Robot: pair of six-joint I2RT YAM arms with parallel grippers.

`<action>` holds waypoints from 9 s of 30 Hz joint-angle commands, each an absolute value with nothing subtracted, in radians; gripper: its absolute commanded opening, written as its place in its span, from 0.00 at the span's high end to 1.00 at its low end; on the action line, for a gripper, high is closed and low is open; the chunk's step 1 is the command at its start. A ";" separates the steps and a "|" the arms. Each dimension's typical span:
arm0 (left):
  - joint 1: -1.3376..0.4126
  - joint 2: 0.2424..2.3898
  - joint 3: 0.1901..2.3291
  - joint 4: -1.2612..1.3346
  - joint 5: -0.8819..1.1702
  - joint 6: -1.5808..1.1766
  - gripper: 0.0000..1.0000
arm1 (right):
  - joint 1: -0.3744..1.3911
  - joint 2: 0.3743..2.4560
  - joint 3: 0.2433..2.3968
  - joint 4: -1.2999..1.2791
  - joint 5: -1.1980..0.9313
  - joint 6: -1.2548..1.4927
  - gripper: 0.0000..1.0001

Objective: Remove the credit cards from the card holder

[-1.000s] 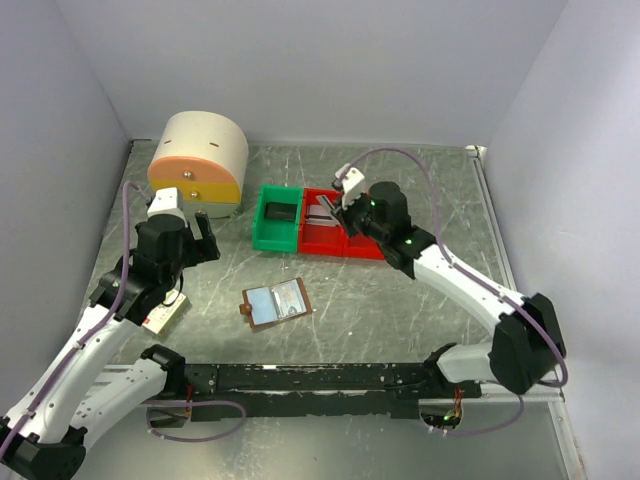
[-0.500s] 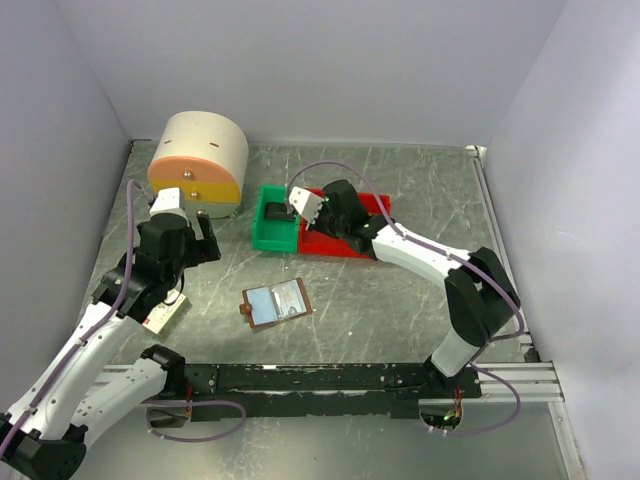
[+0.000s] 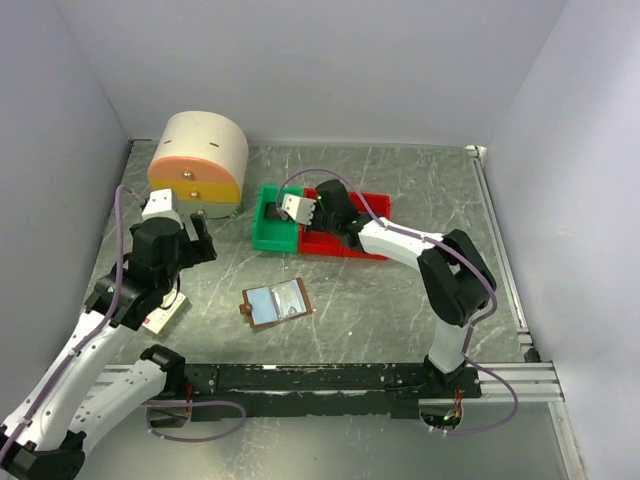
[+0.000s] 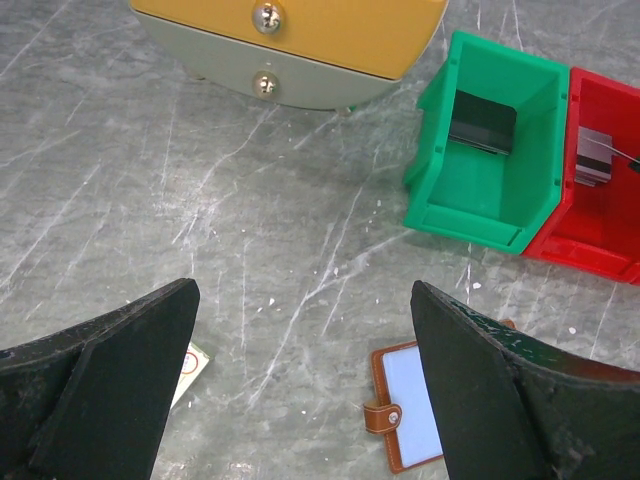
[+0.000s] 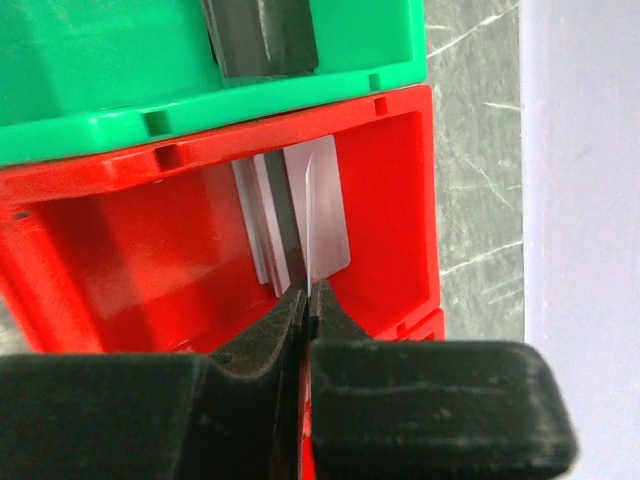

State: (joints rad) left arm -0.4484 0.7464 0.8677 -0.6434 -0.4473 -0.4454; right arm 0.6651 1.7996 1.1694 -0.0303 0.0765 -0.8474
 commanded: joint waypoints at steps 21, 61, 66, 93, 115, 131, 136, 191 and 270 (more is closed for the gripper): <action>-0.436 0.734 0.856 -0.646 -0.465 -0.437 0.00 | 0.622 2.012 1.286 0.099 0.145 -0.974 0.92; -0.435 0.767 0.856 -0.649 -0.432 -0.426 0.00 | 0.605 1.909 1.231 0.075 0.076 -0.873 0.56; -0.436 0.772 0.856 -0.649 -0.424 -0.424 0.00 | 0.601 1.839 1.183 0.170 0.056 -0.745 0.56; -0.434 0.794 0.863 -0.656 -0.419 -0.423 0.00 | 0.602 2.052 1.456 -0.304 0.095 0.438 0.85; -0.434 0.781 0.858 -0.649 -0.405 -0.415 0.00 | 0.604 2.152 1.573 -0.322 0.177 0.450 0.82; -0.433 0.854 0.855 -0.617 -0.242 -0.373 0.00 | 0.612 1.593 1.050 0.046 -0.091 0.557 0.56; -0.433 0.880 0.830 -0.573 -0.135 -0.362 0.00 | 0.735 1.459 0.779 0.276 -0.174 0.663 0.56; -0.632 1.222 0.319 0.184 0.206 -0.925 0.77 | 0.854 1.689 0.681 0.276 -0.293 0.673 0.86; -0.632 1.073 0.222 0.170 0.140 -1.020 0.75 | 0.858 1.755 0.699 0.287 -0.218 0.729 0.83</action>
State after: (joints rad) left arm -0.6239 1.1172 0.2417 0.1459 0.1638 -0.9829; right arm 0.8593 1.7363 0.7254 0.3347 -0.2237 0.7444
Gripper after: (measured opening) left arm 0.294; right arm 0.167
